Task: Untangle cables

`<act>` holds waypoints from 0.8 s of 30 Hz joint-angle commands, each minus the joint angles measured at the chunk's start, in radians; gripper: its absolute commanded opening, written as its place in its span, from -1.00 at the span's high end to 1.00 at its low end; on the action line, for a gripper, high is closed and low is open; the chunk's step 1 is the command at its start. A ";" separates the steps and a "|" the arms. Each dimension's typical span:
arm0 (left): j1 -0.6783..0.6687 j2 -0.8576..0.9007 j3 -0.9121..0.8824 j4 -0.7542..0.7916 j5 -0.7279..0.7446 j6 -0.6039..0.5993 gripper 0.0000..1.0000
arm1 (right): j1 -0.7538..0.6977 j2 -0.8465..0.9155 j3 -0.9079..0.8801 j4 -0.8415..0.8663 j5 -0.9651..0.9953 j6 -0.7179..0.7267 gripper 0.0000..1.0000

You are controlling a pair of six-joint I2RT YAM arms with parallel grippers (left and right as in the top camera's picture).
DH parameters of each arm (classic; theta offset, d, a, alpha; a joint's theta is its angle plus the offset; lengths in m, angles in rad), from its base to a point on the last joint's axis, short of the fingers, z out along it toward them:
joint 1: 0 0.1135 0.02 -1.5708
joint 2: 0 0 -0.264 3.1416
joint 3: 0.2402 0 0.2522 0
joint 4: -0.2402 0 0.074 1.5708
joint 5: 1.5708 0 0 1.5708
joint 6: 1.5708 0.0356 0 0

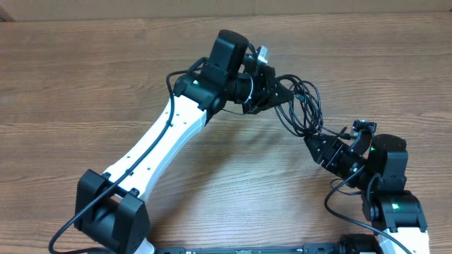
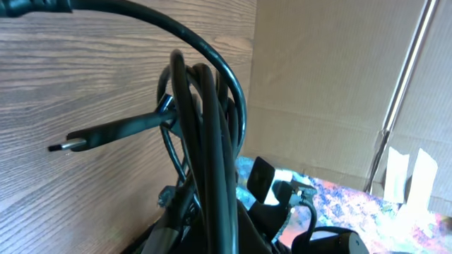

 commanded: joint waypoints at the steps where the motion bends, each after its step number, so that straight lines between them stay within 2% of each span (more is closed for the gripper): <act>1: -0.006 -0.029 0.028 -0.006 0.020 0.028 0.91 | -0.003 -0.002 0.015 0.010 0.019 -0.006 -0.06; 14: -0.006 -0.029 0.028 -0.084 -0.015 0.027 0.92 | -0.003 -0.002 0.015 0.010 0.070 0.002 0.00; 24: -0.024 -0.029 0.028 -0.120 -0.036 -0.021 0.92 | -0.003 -0.002 0.015 0.013 0.150 0.005 0.00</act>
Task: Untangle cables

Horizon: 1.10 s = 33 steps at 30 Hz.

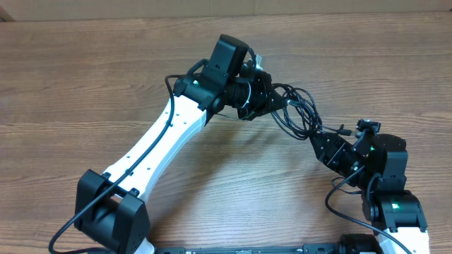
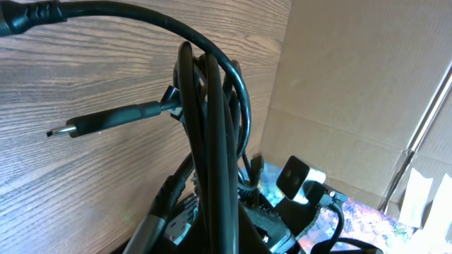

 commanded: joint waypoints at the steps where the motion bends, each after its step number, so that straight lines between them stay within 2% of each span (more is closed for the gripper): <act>1: -0.028 -0.029 0.028 -0.002 0.013 -0.014 0.92 | -0.003 -0.002 0.015 0.011 0.050 0.004 0.00; 19: -0.145 -0.029 0.028 -0.002 0.032 -0.006 0.92 | -0.003 -0.002 0.015 0.020 0.162 0.031 0.00; 33: -0.154 -0.029 0.028 0.006 0.124 -0.006 0.92 | -0.003 0.063 0.015 0.018 0.184 0.030 -0.02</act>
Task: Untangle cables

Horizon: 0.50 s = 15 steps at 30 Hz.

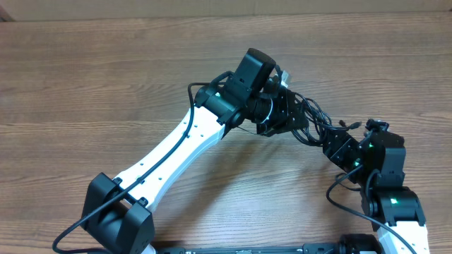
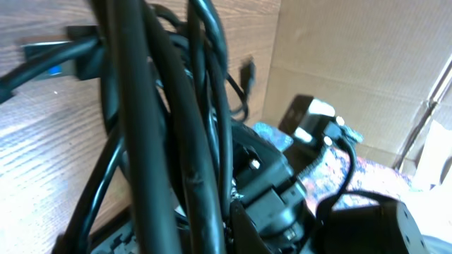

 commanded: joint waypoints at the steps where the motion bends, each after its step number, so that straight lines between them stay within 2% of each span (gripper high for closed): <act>1: -0.022 -0.029 0.028 0.002 0.098 -0.002 0.91 | -0.001 0.032 0.015 0.014 -0.003 0.005 -0.02; 5: -0.018 -0.029 0.028 0.003 0.092 0.005 0.92 | -0.001 0.063 0.015 -0.003 -0.004 0.005 0.03; 9: 0.001 -0.029 0.028 0.009 0.091 0.005 0.92 | -0.001 0.069 0.015 -0.039 -0.004 0.004 0.16; 15: 0.045 -0.029 0.028 0.009 0.092 0.005 0.92 | -0.001 0.069 0.015 -0.060 -0.004 0.004 0.19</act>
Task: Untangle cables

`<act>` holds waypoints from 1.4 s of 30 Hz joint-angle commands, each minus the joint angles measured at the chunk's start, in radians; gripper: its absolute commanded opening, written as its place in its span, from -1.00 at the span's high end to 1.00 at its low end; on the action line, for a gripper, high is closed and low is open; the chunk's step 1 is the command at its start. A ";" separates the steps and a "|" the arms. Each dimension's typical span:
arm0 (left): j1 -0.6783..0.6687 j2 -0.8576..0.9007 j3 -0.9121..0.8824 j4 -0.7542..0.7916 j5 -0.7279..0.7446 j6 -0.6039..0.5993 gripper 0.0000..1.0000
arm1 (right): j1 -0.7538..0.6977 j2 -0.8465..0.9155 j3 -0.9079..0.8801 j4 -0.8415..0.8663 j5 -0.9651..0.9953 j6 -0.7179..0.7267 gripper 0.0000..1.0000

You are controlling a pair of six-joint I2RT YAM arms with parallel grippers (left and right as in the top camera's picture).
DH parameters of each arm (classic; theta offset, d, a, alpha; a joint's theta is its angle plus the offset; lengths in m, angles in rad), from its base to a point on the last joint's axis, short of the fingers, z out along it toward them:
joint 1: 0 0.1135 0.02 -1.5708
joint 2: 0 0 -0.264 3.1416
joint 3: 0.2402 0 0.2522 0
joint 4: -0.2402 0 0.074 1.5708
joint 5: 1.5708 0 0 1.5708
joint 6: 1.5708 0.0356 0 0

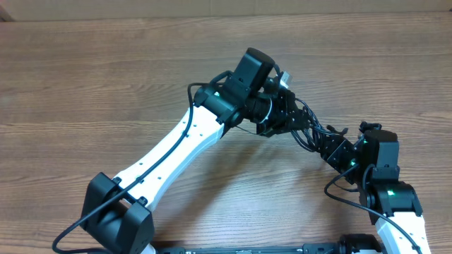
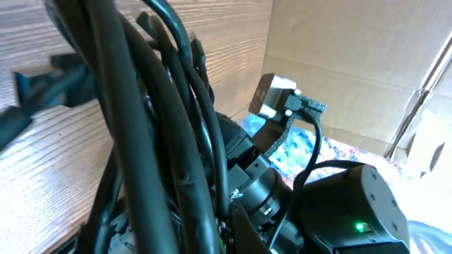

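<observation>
A bundle of black cables (image 1: 311, 127) hangs bunched between my two grippers above the wooden table. My left gripper (image 1: 285, 117) is shut on the bundle's left end. My right gripper (image 1: 330, 147) is shut on its lower right end. In the left wrist view the cable bundle (image 2: 141, 127) fills the left half and runs down into my left gripper (image 2: 205, 227). A blue-tipped plug (image 2: 42, 88) sticks out at the left. The right arm's wrist (image 2: 353, 204) stands close behind the bundle.
The wooden table (image 1: 106, 77) stretches out on all sides. A cardboard wall (image 2: 353, 56) rises at the table's far edge. The left arm's white link (image 1: 176, 152) crosses the middle of the table diagonally.
My right gripper has shifted a little up and left, closer to the left gripper. The bundle between them is more tightly bunched. The left arm has hardly moved.
At first my left gripper held the bundle near the table's top middle, cables stretched down to my right gripper. It then dipped slightly. Later the left arm stood further right with the cables bunched, and now both grippers are close together.
</observation>
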 commanded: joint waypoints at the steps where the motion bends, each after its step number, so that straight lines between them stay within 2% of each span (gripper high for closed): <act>1: 0.035 -0.029 0.028 0.008 0.047 0.005 0.92 | -0.002 0.001 0.015 -0.011 0.009 0.003 0.21; 6: 0.074 -0.029 0.028 0.008 0.033 0.017 0.92 | -0.002 0.001 0.015 -0.019 0.001 -0.004 0.40; 11: 0.087 -0.029 0.028 0.008 0.010 0.024 0.92 | -0.002 0.001 0.015 -0.009 -0.060 -0.031 0.67; 19: 0.088 -0.029 0.028 0.008 -0.006 0.024 0.91 | -0.002 0.001 0.015 0.005 -0.128 -0.111 0.77; 25: 0.088 -0.029 0.028 0.008 -0.005 0.023 0.91 | -0.002 0.001 0.015 0.004 -0.132 -0.110 0.81; 29: 0.088 -0.029 0.028 0.008 -0.004 0.023 0.92 | -0.002 0.001 0.015 0.008 -0.151 -0.104 0.78; 31: 0.087 -0.029 0.028 0.008 0.012 0.007 0.92 | -0.002 0.001 0.015 0.012 -0.158 -0.066 0.58; 33: 0.087 -0.029 0.028 0.023 0.049 -0.016 0.92 | -0.002 0.001 0.015 0.014 -0.161 0.000 0.28; 34: 0.087 -0.029 0.028 0.040 0.068 -0.021 0.92 | -0.002 0.001 0.015 0.020 -0.170 0.026 0.22; 38: 0.086 -0.029 0.028 0.092 0.108 -0.060 0.92 | -0.002 0.001 0.015 0.091 -0.256 0.104 0.21; 42: 0.085 -0.029 0.028 0.103 0.108 -0.086 0.92 | -0.002 0.001 0.015 0.156 -0.296 0.227 0.34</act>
